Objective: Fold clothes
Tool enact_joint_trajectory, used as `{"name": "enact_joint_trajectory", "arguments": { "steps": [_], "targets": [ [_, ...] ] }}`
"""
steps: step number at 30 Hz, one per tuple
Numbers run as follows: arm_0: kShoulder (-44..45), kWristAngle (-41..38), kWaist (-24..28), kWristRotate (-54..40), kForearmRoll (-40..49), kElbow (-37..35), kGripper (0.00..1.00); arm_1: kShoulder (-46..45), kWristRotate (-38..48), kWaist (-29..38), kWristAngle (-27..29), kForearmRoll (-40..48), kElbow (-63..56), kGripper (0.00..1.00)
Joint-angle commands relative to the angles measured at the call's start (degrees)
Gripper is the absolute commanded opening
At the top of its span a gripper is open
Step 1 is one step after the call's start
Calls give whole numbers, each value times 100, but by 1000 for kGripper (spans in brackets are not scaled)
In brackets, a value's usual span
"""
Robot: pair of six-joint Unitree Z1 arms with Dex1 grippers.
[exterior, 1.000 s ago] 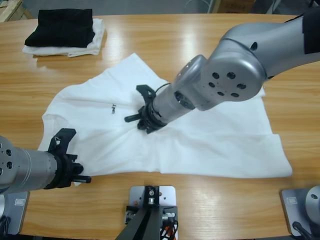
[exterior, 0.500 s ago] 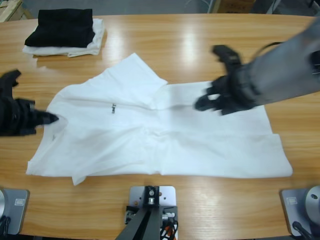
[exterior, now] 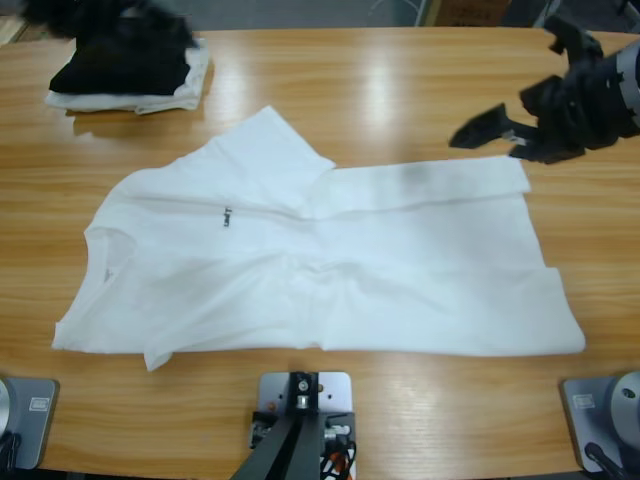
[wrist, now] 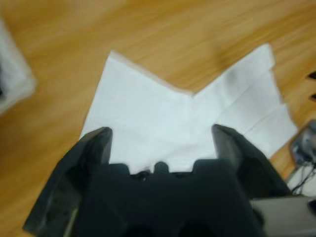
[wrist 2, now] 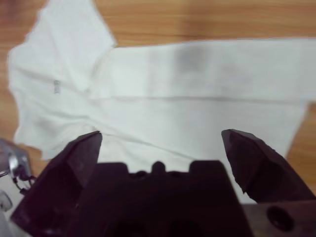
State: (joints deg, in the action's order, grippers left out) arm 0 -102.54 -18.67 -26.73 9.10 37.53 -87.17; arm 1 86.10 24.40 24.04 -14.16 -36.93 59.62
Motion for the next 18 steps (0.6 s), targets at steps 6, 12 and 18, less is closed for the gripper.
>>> {"name": "enact_joint_trajectory", "arguments": {
  "steps": [6,12,18],
  "targets": [
    [-3747,-38,236,-939,2706,-4674,996,228,-686,-1253,-319,126,-548,1000],
    [-4276,-212,235,-1578,2793,-4881,991,566,-846,-1448,-324,300,-548,1000],
    [-4774,-288,106,-1626,3131,-5236,997,798,-880,-1522,-333,444,-541,1000]
  ]
}}
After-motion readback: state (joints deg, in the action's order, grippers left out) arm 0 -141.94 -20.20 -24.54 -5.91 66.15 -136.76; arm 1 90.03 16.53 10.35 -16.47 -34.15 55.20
